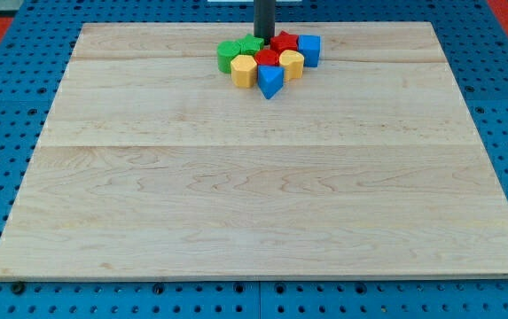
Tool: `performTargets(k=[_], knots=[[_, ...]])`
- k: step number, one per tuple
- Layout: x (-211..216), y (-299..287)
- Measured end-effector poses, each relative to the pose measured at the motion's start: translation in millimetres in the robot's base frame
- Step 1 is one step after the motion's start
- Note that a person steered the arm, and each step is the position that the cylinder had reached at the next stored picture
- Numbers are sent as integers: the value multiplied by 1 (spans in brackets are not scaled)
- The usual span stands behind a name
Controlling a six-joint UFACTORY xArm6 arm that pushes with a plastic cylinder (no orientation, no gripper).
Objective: Move the red circle and blue triangle to the center
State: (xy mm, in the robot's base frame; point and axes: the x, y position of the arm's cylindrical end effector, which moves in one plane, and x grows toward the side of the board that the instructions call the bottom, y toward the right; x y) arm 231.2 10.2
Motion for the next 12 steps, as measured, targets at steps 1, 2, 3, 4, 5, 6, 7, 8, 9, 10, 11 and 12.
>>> performTargets(k=[1, 2, 3, 4, 5, 6, 7, 8, 9, 10, 11, 12], knots=[[50, -3], [81, -2], [83, -2], [82, -2], [81, -2], [81, -2], [91, 1], [107, -2], [83, 29], [82, 58], [128, 45], [137, 40]])
